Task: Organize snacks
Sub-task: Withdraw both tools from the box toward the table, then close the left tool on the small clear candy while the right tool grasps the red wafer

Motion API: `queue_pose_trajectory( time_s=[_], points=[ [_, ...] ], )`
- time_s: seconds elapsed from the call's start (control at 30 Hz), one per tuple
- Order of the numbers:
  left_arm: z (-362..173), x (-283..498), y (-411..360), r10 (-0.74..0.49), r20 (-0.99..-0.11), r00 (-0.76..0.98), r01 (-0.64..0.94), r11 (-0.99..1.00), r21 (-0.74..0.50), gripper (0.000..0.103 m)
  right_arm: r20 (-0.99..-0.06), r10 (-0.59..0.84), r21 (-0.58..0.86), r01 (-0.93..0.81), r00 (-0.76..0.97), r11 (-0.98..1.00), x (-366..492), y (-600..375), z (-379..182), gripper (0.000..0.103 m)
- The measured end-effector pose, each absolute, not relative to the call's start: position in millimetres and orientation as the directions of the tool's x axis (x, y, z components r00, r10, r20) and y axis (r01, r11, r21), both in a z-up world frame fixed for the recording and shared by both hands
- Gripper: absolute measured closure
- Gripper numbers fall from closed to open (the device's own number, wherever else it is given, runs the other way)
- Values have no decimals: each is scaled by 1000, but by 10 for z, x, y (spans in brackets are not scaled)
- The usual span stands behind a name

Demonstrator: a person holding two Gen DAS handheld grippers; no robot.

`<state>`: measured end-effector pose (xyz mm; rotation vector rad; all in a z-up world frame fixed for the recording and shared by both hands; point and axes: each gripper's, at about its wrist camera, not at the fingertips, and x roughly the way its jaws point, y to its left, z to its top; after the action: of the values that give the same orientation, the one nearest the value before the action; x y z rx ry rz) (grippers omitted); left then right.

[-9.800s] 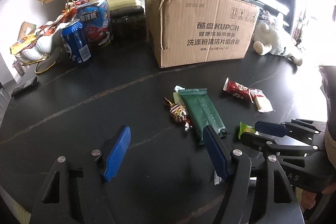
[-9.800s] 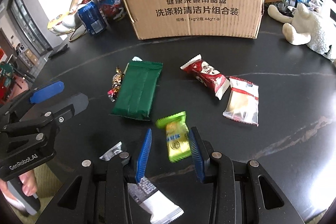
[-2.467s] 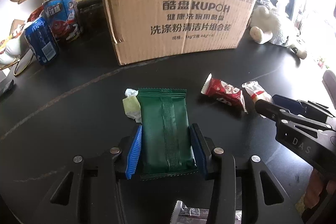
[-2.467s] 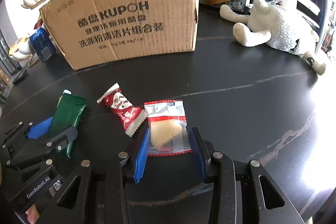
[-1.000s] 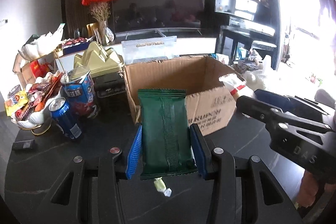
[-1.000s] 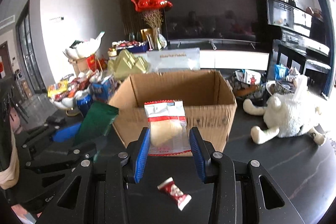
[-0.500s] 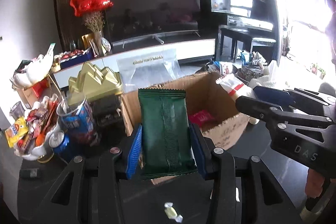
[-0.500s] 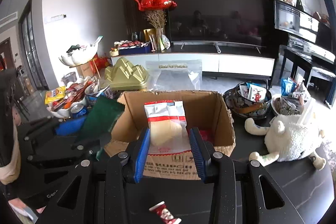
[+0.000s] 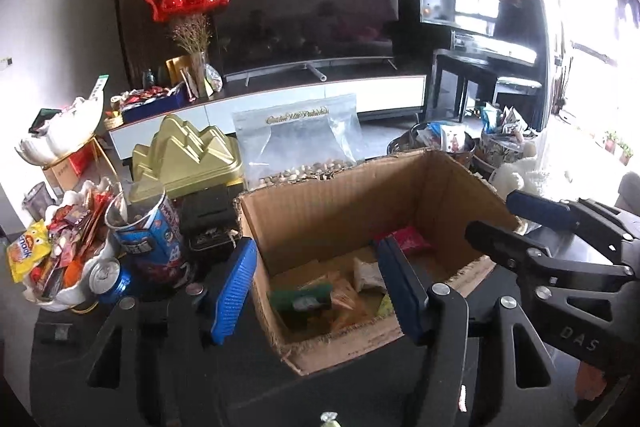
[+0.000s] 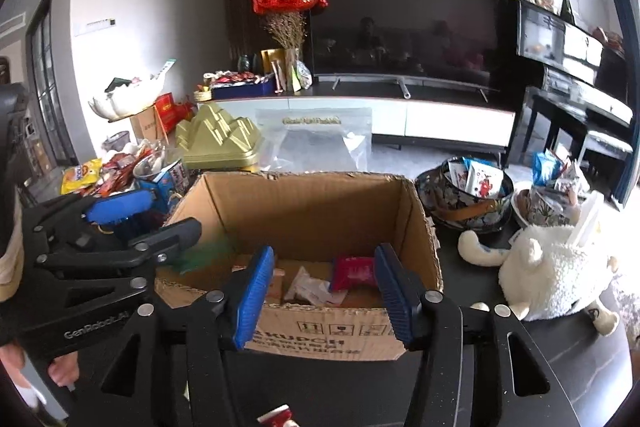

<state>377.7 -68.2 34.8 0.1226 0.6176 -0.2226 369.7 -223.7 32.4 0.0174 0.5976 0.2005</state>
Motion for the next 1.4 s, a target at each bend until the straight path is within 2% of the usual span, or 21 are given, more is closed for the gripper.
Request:
queue_pose_trajectory(
  time_s=[0.07,0.17,0.27,0.37,0.63,0.83,1.03,1.27,1.33,1.4],
  points=[
    [395,3697,-639,-164,-583,796,235,971,47,40,-557,190,71,-181,809,981,3665,-2229,348,49],
    [444,3550,-547,-108,-576,811,181,981,71,32,-553,183,54,-184,813,981,3576,-2187,399,49],
    [457,3408,-472,-96,-590,802,163,985,61,32,-558,185,47,-191,809,980,3443,-2115,420,45],
    [490,3292,-436,-112,-589,801,161,986,31,32,-583,199,33,-222,788,974,3265,-2043,384,44],
    [362,2952,-503,-39,-589,807,147,980,137,32,-630,169,38,-187,758,982,2954,-2137,229,44],
    [26,2875,-363,-54,-694,718,161,983,90,32,-673,141,4,-187,726,982,2902,-2082,83,44],
    [-312,3071,-340,-94,-790,606,185,982,25,32,-761,140,-10,-228,633,974,2987,-1966,-202,44],
    [-686,3191,-425,-109,-853,511,200,980,-6,33,-832,140,16,-230,536,973,3135,-2020,-546,44],
    [-804,3234,-426,-127,-873,471,199,979,-35,35,-844,122,1,-226,522,974,3166,-2026,-622,44],
    [-888,3264,-432,-120,-883,453,196,980,-33,41,-857,117,-2,-231,502,973,3196,-2021,-691,44]
  ],
)
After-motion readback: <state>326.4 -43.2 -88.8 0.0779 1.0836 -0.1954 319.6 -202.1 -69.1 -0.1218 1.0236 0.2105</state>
